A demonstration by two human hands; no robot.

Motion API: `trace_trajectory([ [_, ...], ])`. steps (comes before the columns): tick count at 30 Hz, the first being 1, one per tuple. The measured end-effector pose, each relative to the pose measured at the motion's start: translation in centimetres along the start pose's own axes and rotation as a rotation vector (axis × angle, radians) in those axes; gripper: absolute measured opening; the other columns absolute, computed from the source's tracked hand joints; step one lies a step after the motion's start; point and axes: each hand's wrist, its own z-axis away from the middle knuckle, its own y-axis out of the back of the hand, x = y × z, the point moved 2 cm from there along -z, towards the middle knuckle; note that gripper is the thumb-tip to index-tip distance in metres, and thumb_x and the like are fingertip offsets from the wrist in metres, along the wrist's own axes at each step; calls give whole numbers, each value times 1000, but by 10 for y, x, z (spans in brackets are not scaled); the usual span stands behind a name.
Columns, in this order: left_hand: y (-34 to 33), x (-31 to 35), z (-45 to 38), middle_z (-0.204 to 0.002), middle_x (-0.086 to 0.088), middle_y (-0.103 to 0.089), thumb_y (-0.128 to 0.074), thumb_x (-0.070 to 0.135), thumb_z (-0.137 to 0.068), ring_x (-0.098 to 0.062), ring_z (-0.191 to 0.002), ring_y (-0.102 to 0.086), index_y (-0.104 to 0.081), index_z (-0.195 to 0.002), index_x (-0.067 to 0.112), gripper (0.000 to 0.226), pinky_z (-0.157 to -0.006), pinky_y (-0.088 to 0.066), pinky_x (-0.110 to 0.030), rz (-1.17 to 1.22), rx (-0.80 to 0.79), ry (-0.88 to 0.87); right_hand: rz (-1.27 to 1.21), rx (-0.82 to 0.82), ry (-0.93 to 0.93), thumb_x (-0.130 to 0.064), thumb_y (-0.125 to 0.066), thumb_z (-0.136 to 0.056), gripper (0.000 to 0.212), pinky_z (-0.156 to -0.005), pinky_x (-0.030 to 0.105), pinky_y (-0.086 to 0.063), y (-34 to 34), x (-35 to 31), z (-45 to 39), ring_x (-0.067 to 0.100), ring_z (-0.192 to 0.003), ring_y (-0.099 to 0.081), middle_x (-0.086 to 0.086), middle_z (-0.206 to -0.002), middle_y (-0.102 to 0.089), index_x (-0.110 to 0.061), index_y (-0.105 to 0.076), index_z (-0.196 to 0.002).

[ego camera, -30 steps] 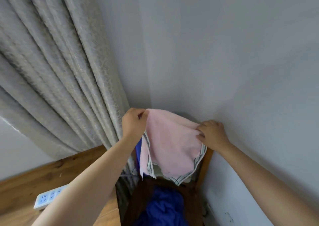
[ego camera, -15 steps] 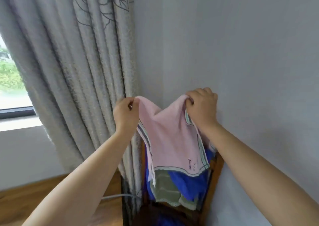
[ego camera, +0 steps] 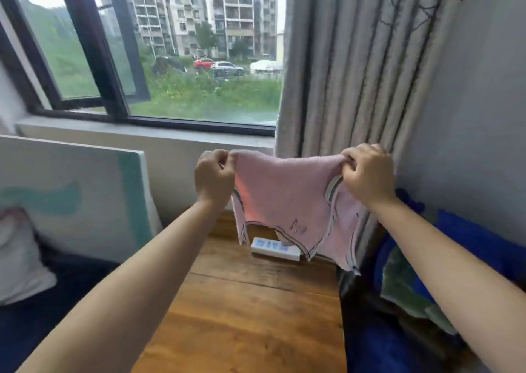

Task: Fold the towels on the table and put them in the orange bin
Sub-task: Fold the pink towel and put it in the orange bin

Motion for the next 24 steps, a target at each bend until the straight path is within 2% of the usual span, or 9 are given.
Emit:
trace_trajectory([
  [2, 30, -25, 1, -97, -20, -63, -53, 20, -91, -30, -93, -56, -66, -94, -2, 25, -71, -33, -22, -51, -29, 36, -54, -91, -45, -3, -53, -79, 19, -76, 42, -40, -23, -23, 11, 41, -89, -55, 24, -88, -66, 2, -69, -87],
  [6, 82, -84, 5, -96, -18, -68, -53, 20, -90, -30, -94, -60, -67, -91, 0, 25, -73, -39, -27, -195, -146, 165, -139, -324, -43, -1, -54, -79, 21, -84, 41, -40, -76, -78, 43, 39, -98, -53, 24, -96, -66, 0, -69, -94],
  [13, 110, -185, 0, -98, -15, -68, -51, 18, -89, -28, -98, -59, -68, -92, 2, 24, -72, -36, -22, -357, -245, 438, -139, -602, 28, -6, -53, -81, 23, -90, 40, -40, -172, -136, 68, 35, -104, -53, 18, -102, -65, -4, -69, -97],
  [16, 109, -213, -22, -91, -19, -66, -51, 13, -88, -29, -90, -60, -67, -85, 3, 20, -80, -46, -28, -298, -202, 512, -185, -611, 35, -5, -52, -81, 22, -88, 40, -41, -210, -150, 56, 36, -102, -53, 18, -101, -65, -4, -69, -96],
  [19, 105, -234, -55, -89, -24, -67, -51, 12, -87, -33, -86, -61, -66, -82, 0, 19, -85, -51, -39, -231, -140, 508, -262, -559, 20, -1, -54, -81, 18, -85, 42, -43, -242, -163, 35, 38, -96, -55, 22, -94, -66, 0, -69, -91],
  [21, 105, -244, -81, -89, -21, -68, -52, 13, -87, -33, -85, -62, -66, -80, 1, 20, -80, -49, -36, -214, -119, 470, -340, -476, 15, 3, -56, -79, 16, -83, 43, -43, -260, -174, 21, 38, -93, -56, 22, -91, -66, 2, -69, -88],
  [24, 112, -264, -97, -62, -5, -60, -55, 11, -85, -18, -62, -50, -55, -58, 12, 27, -63, -41, -27, -127, -147, 452, -423, -418, 70, 6, -59, -76, 14, -75, 44, -46, -276, -193, 17, 39, -85, -58, 21, -83, -68, 2, -71, -82],
])
